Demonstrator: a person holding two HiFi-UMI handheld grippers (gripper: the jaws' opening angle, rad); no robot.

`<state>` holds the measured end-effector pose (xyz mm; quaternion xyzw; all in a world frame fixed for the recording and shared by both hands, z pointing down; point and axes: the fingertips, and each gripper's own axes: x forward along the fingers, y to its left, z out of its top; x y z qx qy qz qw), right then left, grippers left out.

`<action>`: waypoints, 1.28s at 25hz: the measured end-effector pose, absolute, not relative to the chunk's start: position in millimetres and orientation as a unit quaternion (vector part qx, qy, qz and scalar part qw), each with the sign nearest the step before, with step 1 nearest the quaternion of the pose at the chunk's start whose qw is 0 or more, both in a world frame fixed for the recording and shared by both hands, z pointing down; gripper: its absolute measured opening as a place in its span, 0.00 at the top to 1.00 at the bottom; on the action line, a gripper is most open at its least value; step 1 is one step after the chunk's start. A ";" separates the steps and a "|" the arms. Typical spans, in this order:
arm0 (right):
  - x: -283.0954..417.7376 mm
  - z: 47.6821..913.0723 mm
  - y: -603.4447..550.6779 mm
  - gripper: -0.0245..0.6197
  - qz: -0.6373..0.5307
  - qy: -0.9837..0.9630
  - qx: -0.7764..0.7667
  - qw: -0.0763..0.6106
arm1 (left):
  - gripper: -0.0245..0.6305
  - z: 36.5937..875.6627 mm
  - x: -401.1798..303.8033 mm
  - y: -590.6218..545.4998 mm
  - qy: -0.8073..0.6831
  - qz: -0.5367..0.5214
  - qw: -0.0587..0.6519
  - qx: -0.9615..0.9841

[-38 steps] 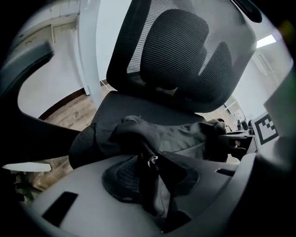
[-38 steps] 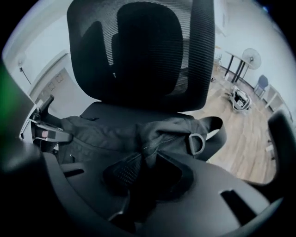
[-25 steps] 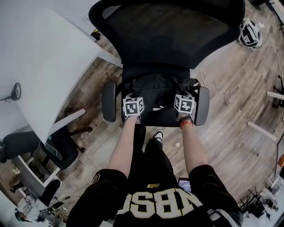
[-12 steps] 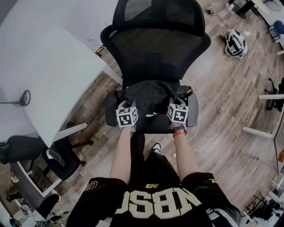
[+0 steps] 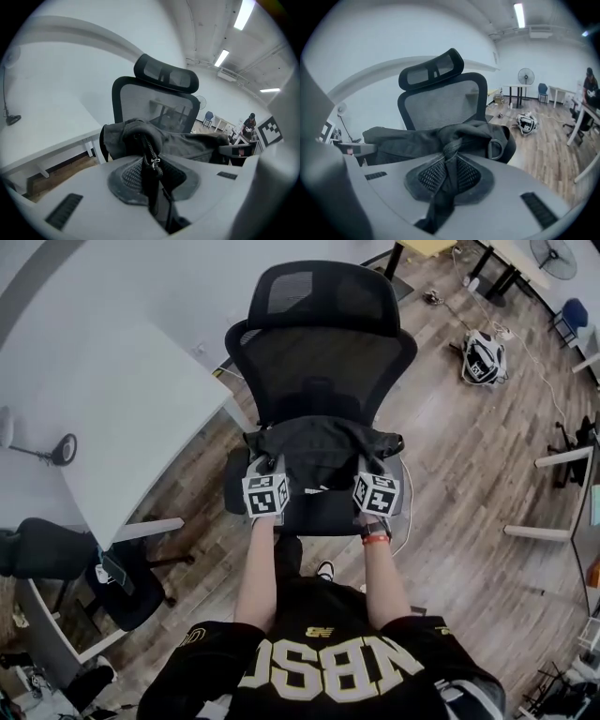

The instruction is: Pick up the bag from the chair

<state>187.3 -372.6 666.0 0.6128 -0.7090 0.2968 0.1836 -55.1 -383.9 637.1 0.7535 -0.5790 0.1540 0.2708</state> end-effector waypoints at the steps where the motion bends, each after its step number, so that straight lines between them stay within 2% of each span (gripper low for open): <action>1: 188.1 657.8 -371.0 0.90 0.293 -0.711 0.615 0.177 | 0.86 628.7 -53.8 -382.7 -0.579 0.151 0.264 0.756; 32: 180.8 372.9 -325.1 0.90 0.078 -0.786 0.613 -0.008 | 0.87 343.0 -53.3 -317.6 -0.621 0.010 -0.006 0.783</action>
